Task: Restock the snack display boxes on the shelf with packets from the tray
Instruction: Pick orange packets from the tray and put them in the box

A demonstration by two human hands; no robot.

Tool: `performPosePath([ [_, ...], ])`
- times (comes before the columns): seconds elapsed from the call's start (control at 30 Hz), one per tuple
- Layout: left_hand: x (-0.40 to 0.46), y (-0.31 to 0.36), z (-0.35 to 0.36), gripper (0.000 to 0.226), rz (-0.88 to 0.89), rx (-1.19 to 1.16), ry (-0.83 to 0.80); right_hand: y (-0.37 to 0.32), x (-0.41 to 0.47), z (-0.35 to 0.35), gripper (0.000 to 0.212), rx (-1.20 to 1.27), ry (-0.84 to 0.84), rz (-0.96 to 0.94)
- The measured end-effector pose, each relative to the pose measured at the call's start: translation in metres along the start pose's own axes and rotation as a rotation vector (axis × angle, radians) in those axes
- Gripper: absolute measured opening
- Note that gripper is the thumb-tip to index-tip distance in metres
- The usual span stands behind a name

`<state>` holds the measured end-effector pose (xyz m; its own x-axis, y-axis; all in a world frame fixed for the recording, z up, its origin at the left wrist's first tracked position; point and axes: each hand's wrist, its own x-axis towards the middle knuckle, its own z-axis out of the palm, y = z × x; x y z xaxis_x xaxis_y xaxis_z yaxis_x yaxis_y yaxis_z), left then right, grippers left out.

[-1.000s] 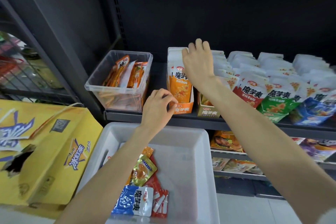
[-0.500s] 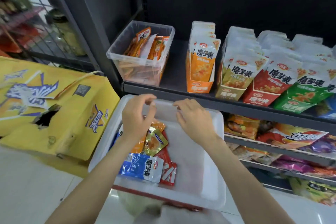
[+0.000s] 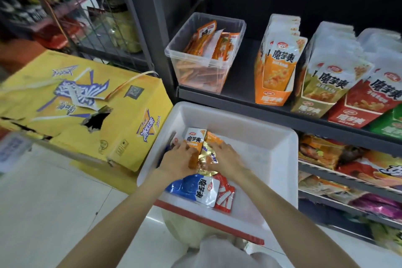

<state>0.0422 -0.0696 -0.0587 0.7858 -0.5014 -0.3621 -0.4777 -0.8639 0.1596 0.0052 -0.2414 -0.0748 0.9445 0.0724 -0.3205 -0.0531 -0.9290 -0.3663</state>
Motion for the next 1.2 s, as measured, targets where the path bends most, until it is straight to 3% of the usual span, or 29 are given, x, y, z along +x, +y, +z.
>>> performPosePath([
  [0.17,-0.001,0.001,-0.006,0.054,-0.015,-0.088,0.059,0.015,-0.018,-0.021,0.021,0.135,0.106,0.116],
  [0.23,-0.007,0.006,-0.011,0.048,-0.057,-0.319,0.224,0.027,-0.035,-0.037,0.013,0.238,0.25,0.212],
  [0.33,-0.018,0.025,-0.024,0.031,-0.134,-0.896,0.447,0.038,-0.066,-0.058,0.009,0.559,0.426,0.285],
  [0.43,-0.023,0.053,-0.039,0.028,-0.132,-1.401,0.32,0.028,-0.087,-0.072,0.01,1.126,0.482,0.291],
  [0.5,-0.022,0.071,-0.047,0.038,-0.102,-1.539,0.241,0.019,-0.094,-0.076,0.011,1.391,0.443,0.271],
  [0.57,-0.021,0.087,-0.056,0.024,-0.055,-1.553,0.28,0.014,-0.099,-0.08,0.011,1.511,0.38,0.249],
  [0.7,-0.018,0.102,-0.073,0.021,0.052,-1.352,0.348,0.021,-0.111,-0.09,0.017,1.366,0.404,0.211],
  [0.83,-0.016,0.113,-0.095,0.026,0.262,-0.994,0.272,0.038,-0.133,-0.127,0.069,1.013,0.598,0.14],
  [0.9,-0.014,0.126,-0.106,0.028,0.356,-0.823,0.248,0.049,-0.146,-0.145,0.078,0.881,0.614,0.133],
  [1.03,0.002,0.159,-0.122,0.023,0.507,-0.746,0.32,0.072,-0.167,-0.171,0.04,0.706,0.665,0.121],
  [1.1,0.015,0.175,-0.13,0.028,0.562,-0.795,0.484,0.085,-0.17,-0.186,0.028,0.648,0.832,0.119],
  [1.2,0.04,0.191,-0.138,0.042,0.518,-0.724,0.644,0.106,-0.165,-0.216,0.03,0.335,1.151,0.17],
])
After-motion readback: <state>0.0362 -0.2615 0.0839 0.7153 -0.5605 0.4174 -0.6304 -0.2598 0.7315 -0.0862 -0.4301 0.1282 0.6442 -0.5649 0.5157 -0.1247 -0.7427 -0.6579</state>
